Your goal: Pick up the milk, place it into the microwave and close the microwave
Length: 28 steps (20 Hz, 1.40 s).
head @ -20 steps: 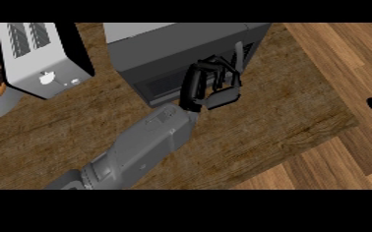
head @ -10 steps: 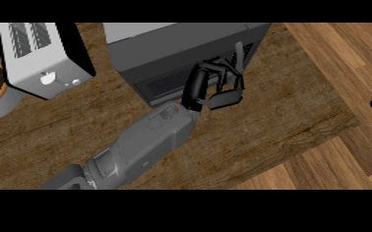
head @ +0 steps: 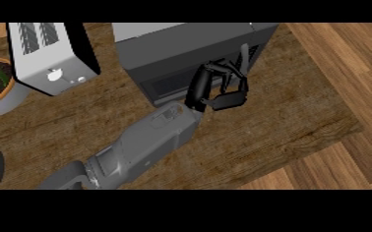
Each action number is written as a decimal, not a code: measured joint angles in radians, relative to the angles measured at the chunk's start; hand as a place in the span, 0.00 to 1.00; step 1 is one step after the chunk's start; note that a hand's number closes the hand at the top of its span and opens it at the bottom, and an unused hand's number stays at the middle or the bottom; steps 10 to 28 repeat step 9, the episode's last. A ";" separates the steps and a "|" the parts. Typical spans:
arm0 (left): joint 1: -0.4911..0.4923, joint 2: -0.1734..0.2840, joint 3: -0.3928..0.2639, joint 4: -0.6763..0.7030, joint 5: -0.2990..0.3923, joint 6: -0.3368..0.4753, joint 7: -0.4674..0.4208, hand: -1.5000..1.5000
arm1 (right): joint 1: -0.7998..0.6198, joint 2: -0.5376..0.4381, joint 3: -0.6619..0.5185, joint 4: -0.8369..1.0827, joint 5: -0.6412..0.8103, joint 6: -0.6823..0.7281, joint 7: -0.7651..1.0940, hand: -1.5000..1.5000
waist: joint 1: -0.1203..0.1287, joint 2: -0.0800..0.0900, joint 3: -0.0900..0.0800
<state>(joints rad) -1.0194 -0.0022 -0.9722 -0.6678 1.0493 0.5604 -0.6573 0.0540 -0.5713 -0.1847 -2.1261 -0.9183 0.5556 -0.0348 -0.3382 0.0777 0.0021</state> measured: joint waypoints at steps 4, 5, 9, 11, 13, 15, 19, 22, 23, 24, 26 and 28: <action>0.007 0.000 -0.011 -0.008 0.027 -0.002 0.008 0.00 | 0.020 -0.004 -0.016 -0.012 -0.014 -0.006 0.004 0.00 | 0.019 -0.005 -0.002; 0.011 -0.001 -0.011 -0.007 0.035 -0.003 0.007 0.00 | 0.025 -0.005 -0.020 -0.017 -0.017 -0.007 0.005 0.00 | 0.024 -0.005 -0.002; 0.018 0.000 -0.023 -0.011 0.057 -0.022 0.004 0.00 | 0.046 -0.014 -0.032 -0.035 -0.030 -0.013 0.015 0.00 | 0.039 -0.008 -0.004; 0.018 0.000 -0.023 -0.011 0.057 -0.022 0.004 0.00 | 0.046 -0.014 -0.032 -0.035 -0.030 -0.013 0.015 0.00 | 0.039 -0.008 -0.004; 0.018 0.000 -0.023 -0.011 0.057 -0.022 0.004 0.00 | 0.046 -0.014 -0.032 -0.035 -0.030 -0.013 0.015 0.00 | 0.039 -0.008 -0.004; 0.018 0.000 -0.023 -0.011 0.057 -0.022 0.004 0.00 | 0.046 -0.014 -0.032 -0.035 -0.030 -0.013 0.015 0.00 | 0.039 -0.008 -0.004; 0.018 0.000 -0.023 -0.011 0.057 -0.022 0.004 0.00 | 0.046 -0.014 -0.032 -0.035 -0.030 -0.013 0.015 0.00 | 0.039 -0.008 -0.004; 0.018 0.000 -0.023 -0.011 0.057 -0.022 0.004 0.00 | 0.046 -0.014 -0.032 -0.035 -0.030 -0.013 0.015 0.00 | 0.039 -0.008 -0.004; 0.018 0.000 -0.023 -0.011 0.057 -0.022 0.004 0.00 | 0.046 -0.014 -0.032 -0.035 -0.030 -0.013 0.015 0.00 | 0.039 -0.008 -0.004; 0.018 0.000 -0.023 -0.011 0.057 -0.022 0.004 0.00 | 0.046 -0.014 -0.032 -0.035 -0.030 -0.013 0.015 0.00 | 0.039 -0.008 -0.004; 0.018 0.000 -0.023 -0.011 0.057 -0.022 0.004 0.00 | 0.046 -0.014 -0.032 -0.035 -0.030 -0.013 0.015 0.00 | 0.039 -0.008 -0.004; 0.018 0.000 -0.023 -0.011 0.057 -0.022 0.004 0.00 | 0.046 -0.014 -0.032 -0.035 -0.030 -0.013 0.015 0.00 | 0.039 -0.008 -0.004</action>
